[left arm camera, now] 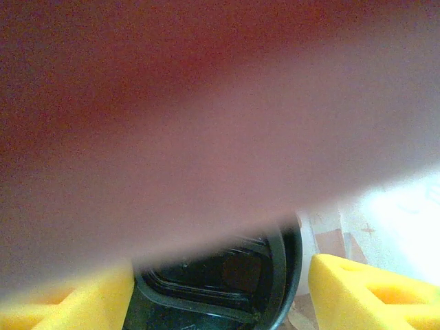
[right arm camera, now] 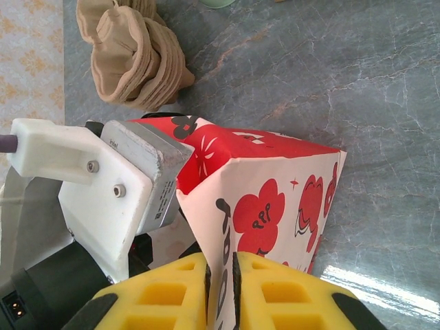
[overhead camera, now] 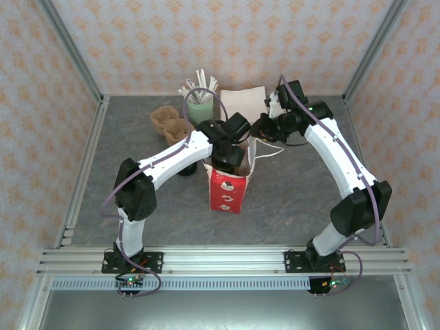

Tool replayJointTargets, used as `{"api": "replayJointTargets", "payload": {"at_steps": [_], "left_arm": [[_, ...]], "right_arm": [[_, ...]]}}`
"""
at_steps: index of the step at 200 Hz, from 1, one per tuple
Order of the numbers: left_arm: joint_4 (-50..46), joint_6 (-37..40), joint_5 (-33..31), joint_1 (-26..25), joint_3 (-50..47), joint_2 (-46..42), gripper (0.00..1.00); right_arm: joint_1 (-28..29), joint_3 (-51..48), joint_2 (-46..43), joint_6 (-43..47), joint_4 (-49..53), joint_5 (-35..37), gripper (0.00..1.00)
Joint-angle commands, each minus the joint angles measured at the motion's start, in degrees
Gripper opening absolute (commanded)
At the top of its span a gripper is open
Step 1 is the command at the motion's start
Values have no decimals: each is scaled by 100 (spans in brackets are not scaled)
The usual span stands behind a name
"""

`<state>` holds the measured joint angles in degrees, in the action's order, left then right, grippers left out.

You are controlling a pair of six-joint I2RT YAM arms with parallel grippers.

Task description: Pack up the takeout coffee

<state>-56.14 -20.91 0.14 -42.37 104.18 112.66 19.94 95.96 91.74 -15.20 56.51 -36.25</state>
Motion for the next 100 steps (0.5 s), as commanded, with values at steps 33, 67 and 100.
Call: {"api": "replayJointTargets", "payload": {"at_steps": [33,67,100], "left_arm": [[-261,-158,271,95,-201,327,58],[-146,-236,394,171,-98,224,55],[3,-446,521,295,-149,66,50]], "right_arm": [[24,-38,-185,-8,-57,22,19],[27,-34,-205,10,-45,45,19],[35,-41,-207,17,-47,57,19]]}}
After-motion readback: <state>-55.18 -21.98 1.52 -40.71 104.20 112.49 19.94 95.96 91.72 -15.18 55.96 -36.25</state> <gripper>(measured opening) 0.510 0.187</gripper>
